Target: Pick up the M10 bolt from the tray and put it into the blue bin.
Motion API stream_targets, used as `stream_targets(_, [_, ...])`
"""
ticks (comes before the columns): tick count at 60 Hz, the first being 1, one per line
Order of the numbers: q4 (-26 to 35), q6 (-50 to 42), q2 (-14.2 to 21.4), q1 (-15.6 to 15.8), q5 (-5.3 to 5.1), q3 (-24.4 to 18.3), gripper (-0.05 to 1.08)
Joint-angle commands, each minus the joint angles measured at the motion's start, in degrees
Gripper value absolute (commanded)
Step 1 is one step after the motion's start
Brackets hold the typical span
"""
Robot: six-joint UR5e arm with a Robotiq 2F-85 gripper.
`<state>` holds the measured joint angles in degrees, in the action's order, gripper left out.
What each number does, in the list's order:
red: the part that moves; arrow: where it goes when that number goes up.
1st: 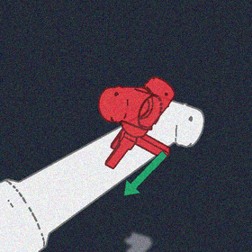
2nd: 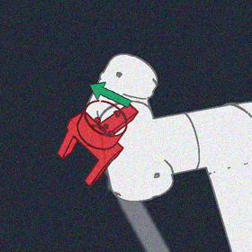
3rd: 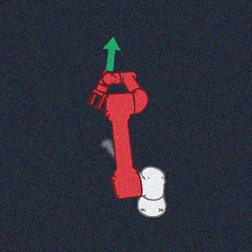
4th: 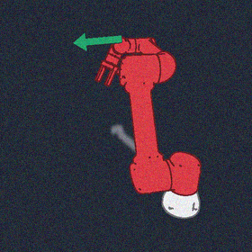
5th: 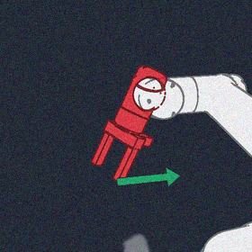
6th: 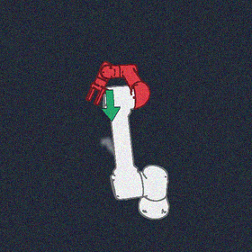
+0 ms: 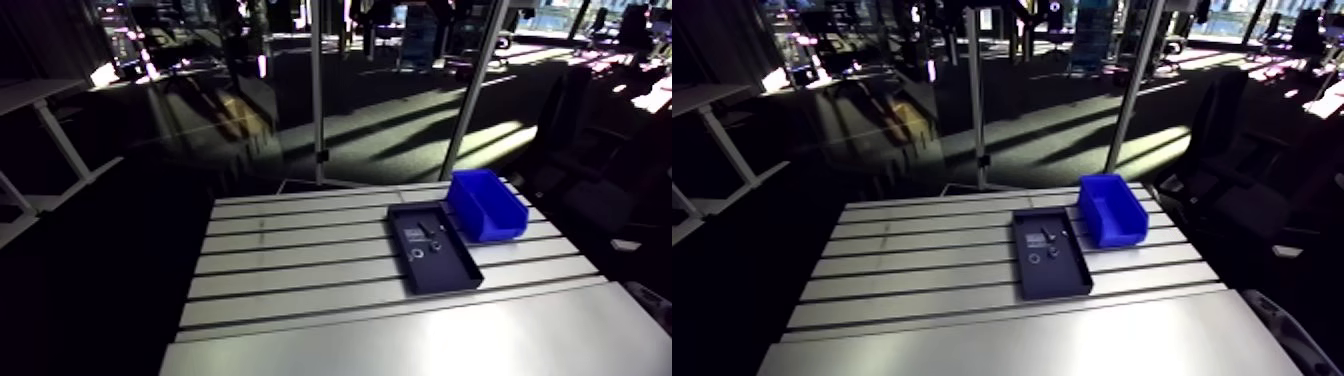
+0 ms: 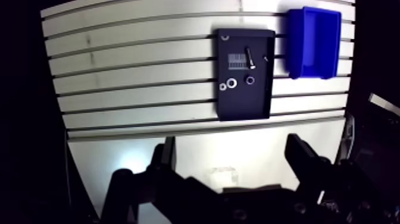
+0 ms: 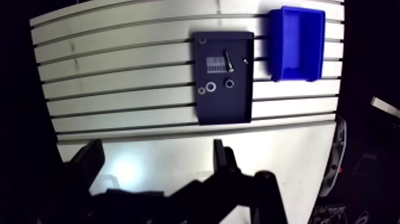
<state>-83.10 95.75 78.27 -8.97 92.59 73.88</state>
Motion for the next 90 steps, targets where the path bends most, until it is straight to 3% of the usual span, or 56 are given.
stream_targets(1, [6.33, -4.57, 12.73, 1.76, -4.31, 1.57, 0.0])
stream_targets(54, [6.33, -4.57, 11.77, 1.93, -3.87, 1.75, 0.0])
stream_targets(64, [6.34, -4.57, 10.77, 1.85, -2.79, 1.67, 0.0])
stream_targets(72, [6.33, -4.39, 8.58, 1.76, 0.15, 1.06, 0.0])
stream_targets(76, [6.26, -4.15, 7.86, 1.76, 0.91, 0.97, 0.0])
stream_targets(90, [6.32, -3.53, 7.55, 1.85, 0.97, 0.63, 0.0])
